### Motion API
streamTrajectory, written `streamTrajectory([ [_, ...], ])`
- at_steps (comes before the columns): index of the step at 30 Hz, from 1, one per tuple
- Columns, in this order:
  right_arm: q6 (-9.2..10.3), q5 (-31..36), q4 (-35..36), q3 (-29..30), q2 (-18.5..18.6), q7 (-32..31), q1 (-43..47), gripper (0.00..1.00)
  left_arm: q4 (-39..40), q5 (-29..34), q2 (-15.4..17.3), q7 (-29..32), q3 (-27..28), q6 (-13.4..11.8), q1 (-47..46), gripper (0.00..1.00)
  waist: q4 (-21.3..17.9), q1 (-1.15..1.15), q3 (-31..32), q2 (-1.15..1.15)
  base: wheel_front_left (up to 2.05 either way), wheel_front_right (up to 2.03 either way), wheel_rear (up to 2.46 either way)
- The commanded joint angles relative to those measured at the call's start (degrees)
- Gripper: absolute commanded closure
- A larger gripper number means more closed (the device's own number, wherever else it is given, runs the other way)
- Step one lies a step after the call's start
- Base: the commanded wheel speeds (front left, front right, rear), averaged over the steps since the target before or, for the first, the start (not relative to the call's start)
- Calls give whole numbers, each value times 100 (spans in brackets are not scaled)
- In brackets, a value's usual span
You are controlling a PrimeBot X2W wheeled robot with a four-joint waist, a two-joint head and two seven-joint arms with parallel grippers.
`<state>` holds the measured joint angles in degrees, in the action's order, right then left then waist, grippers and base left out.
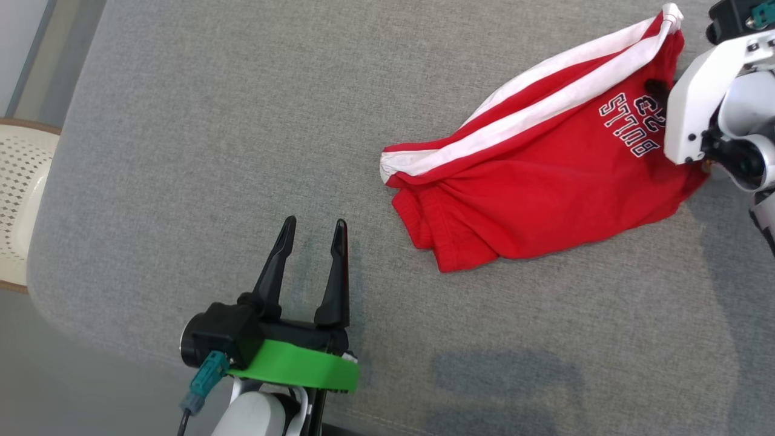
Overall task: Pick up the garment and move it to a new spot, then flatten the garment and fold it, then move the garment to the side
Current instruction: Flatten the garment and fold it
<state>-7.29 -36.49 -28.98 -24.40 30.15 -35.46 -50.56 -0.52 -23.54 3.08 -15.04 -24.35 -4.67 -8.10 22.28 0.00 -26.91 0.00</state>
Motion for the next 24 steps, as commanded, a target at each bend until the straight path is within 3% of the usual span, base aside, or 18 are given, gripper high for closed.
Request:
streamTrajectory([
  [1,-35,-116,-136,-54,-106,-12,364,100,-61,123,-9,-14,64,90,110,0,-294,0,271,0,0,0,0],
  [13,-13,-861,168,340,-357,440,1177,100,-488,545,-10,-15,524,475,603,0,-1525,0,1230,0,0,0,0],
  [17,-15,-1073,312,552,-288,517,1456,100,-569,631,-10,-15,588,590,758,0,-1711,0,1380,0,0,0,0],
  [24,-15,-1133,234,1155,-210,752,1883,100,-652,740,-10,-15,654,705,926,0,-1700,0,1430,0,0,0,0],
])
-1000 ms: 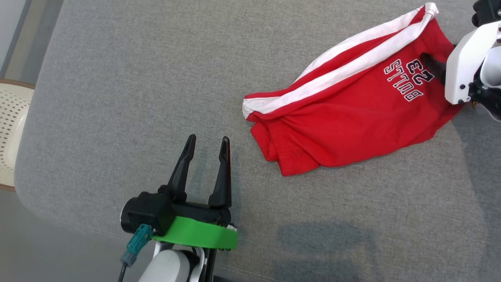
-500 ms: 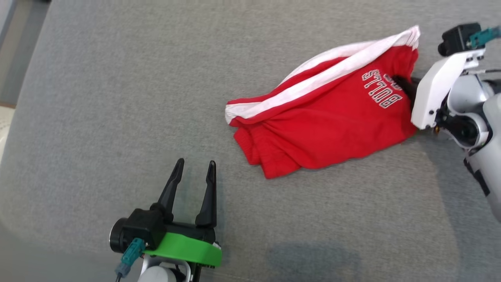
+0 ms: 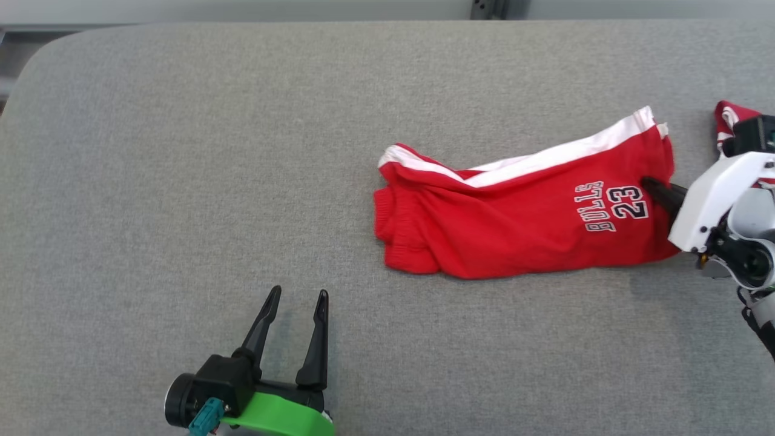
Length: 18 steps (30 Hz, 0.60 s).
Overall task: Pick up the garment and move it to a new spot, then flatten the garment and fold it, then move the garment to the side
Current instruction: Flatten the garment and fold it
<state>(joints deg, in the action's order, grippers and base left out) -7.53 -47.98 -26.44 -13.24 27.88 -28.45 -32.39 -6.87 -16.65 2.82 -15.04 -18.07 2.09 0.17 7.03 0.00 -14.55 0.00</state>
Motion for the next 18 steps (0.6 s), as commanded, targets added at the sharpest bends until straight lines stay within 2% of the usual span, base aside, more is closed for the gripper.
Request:
streamTrajectory([
  [1,9,55,-77,163,10,133,78,100,-21,58,16,-14,29,27,110,0,-155,0,195,0,0,0,0],
  [6,6,237,-276,651,-131,437,91,100,-37,-49,16,-15,-38,8,180,0,-22,0,224,0,0,0,0],
  [11,5,421,95,808,-354,441,230,100,-6,-158,16,-15,-138,-57,237,0,83,0,224,0,0,0,0],
  [14,4,551,454,802,-734,387,278,100,13,-199,15,-16,-192,-69,232,0,126,0,185,0,0,0,0],
  [18,4,858,918,655,-1493,272,333,100,-4,-229,15,-16,-294,-79,129,0,215,0,102,0,0,0,0],
])
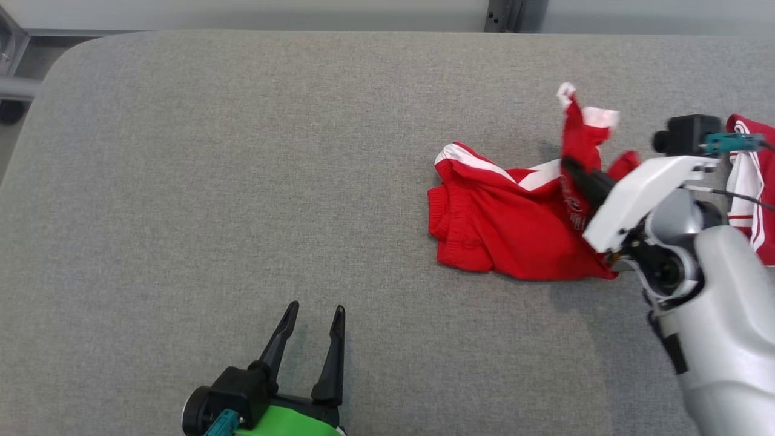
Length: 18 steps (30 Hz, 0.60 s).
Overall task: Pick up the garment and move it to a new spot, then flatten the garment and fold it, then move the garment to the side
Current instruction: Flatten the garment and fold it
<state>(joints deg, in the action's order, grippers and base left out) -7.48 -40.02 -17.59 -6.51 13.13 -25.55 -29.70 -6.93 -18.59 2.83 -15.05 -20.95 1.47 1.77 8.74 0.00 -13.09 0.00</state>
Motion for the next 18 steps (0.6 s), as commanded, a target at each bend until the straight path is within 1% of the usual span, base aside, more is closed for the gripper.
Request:
streamTrajectory([
  [1,-1,137,116,-89,-208,-44,83,100,0,-46,13,-14,-23,-15,-56,0,67,0,-61,0,0,0,0],
  [3,-1,342,211,-182,-608,-79,131,100,-5,-51,13,-14,-43,-30,-109,0,110,0,-100,0,0,0,0],
  [6,-1,690,176,-359,-881,-76,147,100,-24,-45,13,-14,-69,-13,-166,0,185,0,-147,0,0,0,0],
  [9,-1,975,31,-515,-1004,19,166,100,-50,-54,13,-14,-108,40,-212,0,283,0,-164,0,0,0,0],
  [11,-1,1025,-52,-623,-1017,103,181,100,-44,-68,13,-15,-91,40,-227,0,323,0,-165,0,0,0,0],
  [12,-1,957,-91,-695,-1020,170,191,93,-45,-72,13,-15,-82,40,-223,0,339,0,-160,0,0,0,0],
  [15,-1,853,-240,-858,-1015,350,120,88,-62,-66,13,-15,-85,56,-188,0,363,0,-154,0,0,0,0],
  [16,-1,841,-293,-881,-1013,417,55,90,-68,-67,13,-15,-93,60,-178,0,364,0,-152,0,0,0,0],
  [17,-1,790,-419,-940,-1018,541,-52,97,-87,-76,13,-15,-121,66,-164,0,359,0,-139,0,0,0,0],
  [18,-1,757,-485,-978,-1019,586,-86,100,-97,-80,13,-15,-131,68,-160,0,356,0,-130,0,0,0,0],
])
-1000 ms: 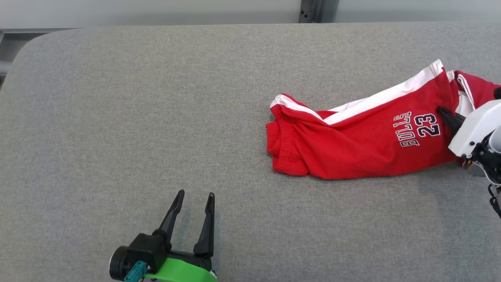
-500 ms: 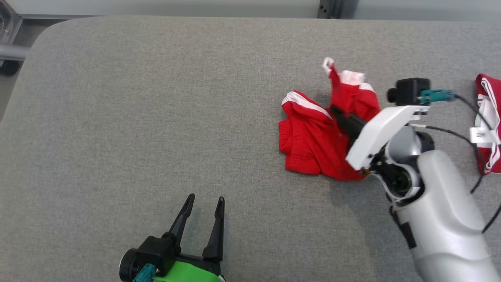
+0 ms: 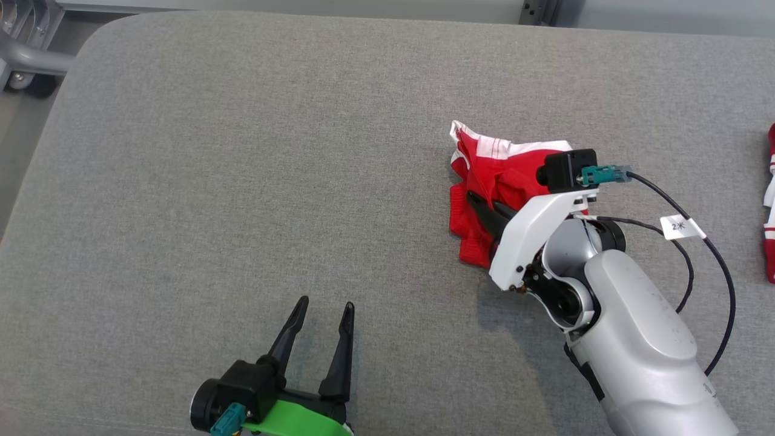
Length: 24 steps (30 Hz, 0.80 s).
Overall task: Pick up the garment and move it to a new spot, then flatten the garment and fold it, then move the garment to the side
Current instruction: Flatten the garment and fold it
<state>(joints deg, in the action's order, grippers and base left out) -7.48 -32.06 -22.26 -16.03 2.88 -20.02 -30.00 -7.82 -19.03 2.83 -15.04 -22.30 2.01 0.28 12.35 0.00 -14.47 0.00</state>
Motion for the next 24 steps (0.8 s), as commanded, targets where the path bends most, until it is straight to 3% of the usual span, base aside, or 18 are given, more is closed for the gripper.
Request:
streamTrajectory([
  [1,-1,-52,-89,-72,5,84,-95,100,-18,-40,13,-16,-7,12,-12,0,-9,0,19,0,0,0,0],
  [5,-1,-87,-392,-220,7,306,-249,99,-46,-56,13,-16,-28,14,-29,0,-22,0,58,0,0,0,0],
  [7,-1,-137,-518,-367,3,438,-306,40,-62,-62,13,-16,-29,8,-15,0,-34,0,95,0,0,0,0],
  [8,-1,-196,-584,-442,3,479,-298,0,-71,-62,13,-15,-19,4,4,0,-49,0,118,0,0,0,0],
  [13,-1,-476,-518,-858,11,790,-146,0,-100,-56,14,-16,104,-22,152,0,-200,0,287,0,0,0,0],
  [16,-1,-262,-291,-930,8,1201,34,0,-111,-29,14,-16,196,-29,255,0,-326,0,474,0,0,0,0],
  [24,0,688,444,-57,483,2501,1334,0,-3,-55,14,-16,527,-86,676,0,-782,0,1037,0,0,0,0],
])
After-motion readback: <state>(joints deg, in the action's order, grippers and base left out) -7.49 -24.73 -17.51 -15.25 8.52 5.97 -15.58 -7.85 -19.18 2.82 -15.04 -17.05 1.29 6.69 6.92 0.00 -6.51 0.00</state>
